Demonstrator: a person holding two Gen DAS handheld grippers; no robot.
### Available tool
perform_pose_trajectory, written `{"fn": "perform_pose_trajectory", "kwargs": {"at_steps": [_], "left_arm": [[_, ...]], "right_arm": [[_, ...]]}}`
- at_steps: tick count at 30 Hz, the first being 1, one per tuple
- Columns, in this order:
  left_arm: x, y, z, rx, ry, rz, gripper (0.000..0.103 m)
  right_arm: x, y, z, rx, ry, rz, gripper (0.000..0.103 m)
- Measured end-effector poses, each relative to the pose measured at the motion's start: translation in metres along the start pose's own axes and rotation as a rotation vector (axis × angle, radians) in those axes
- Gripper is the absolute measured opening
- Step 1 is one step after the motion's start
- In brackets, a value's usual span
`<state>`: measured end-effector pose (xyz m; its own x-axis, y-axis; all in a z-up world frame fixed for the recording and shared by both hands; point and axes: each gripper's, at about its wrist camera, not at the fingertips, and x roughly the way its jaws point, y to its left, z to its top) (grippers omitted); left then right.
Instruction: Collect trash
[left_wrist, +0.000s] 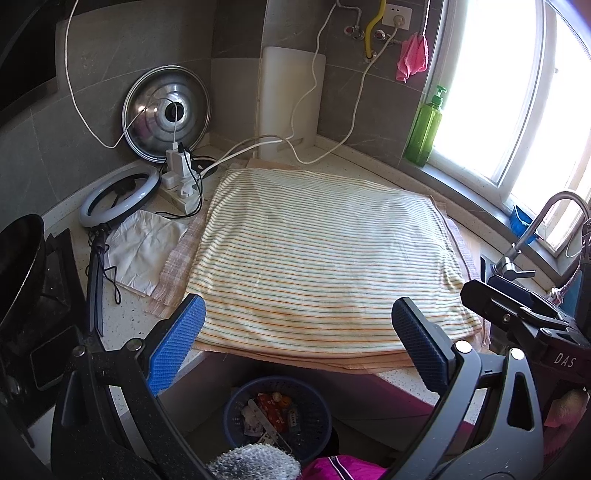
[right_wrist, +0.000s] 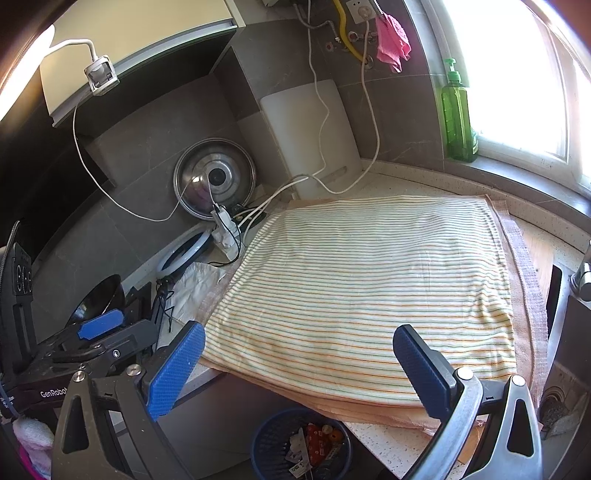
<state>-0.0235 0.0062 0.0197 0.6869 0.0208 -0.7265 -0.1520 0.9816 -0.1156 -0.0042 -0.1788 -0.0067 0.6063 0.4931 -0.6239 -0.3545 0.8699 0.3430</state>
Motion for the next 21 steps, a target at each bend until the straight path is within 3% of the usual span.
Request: {"fn": "perform_pose_trajectory", "kwargs": {"at_steps": [21], "left_arm": [[0.0038, 0.0069, 0.0012, 0.009, 0.004, 0.004, 0.102]], "right_arm": [[0.0045, -0.0035, -0.0026, 0.016, 0.017, -0.011, 0.103]]}}
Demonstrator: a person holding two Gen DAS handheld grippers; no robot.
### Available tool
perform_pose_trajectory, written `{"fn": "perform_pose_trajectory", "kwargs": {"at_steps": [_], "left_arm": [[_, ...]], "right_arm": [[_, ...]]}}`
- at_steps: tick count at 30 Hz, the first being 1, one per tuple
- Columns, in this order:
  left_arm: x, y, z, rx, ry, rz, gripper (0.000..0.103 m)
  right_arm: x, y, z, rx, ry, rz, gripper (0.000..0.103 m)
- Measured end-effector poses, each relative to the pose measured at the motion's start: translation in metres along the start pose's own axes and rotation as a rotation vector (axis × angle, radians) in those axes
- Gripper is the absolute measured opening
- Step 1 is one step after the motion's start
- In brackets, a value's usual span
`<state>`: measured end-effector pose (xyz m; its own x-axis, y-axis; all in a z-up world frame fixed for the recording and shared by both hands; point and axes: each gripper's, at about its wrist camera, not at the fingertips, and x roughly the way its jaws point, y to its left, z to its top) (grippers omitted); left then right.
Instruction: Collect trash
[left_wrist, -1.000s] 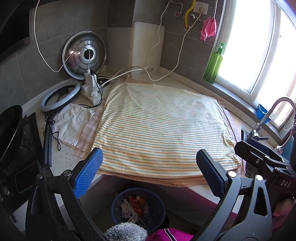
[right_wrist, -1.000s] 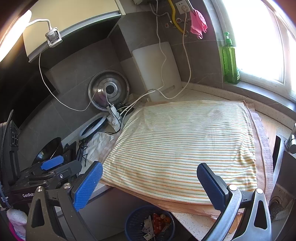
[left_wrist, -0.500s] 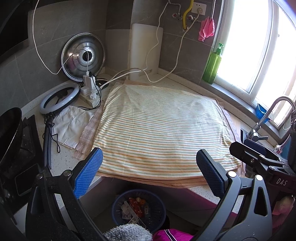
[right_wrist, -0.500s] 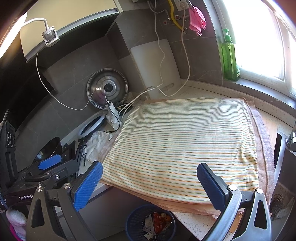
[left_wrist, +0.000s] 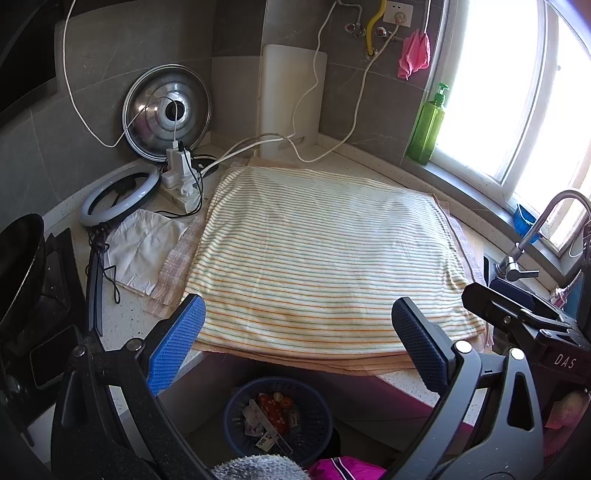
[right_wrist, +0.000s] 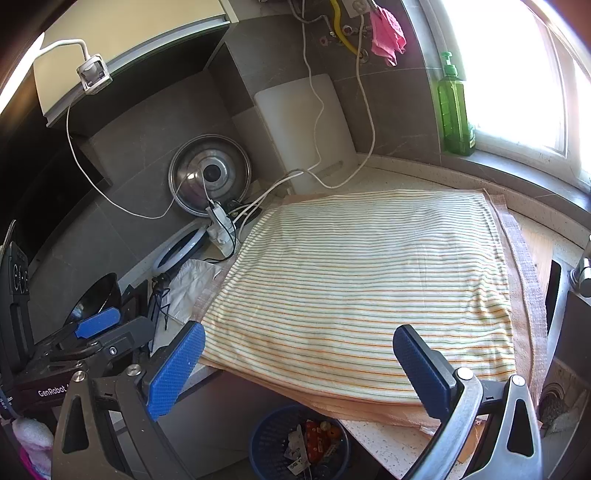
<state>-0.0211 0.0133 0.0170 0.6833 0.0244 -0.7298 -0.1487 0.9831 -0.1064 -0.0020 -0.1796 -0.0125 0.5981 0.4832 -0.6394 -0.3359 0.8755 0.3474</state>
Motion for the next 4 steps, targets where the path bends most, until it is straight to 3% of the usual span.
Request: {"fn": "perform_pose_trajectory", "kwargs": {"at_steps": [4], "left_arm": [[0.0045, 0.0015, -0.001, 0.011, 0.003, 0.003, 0.102]], "right_arm": [[0.0, -0.0031, -0.0003, 0.007, 0.003, -0.002, 0.103]]}}
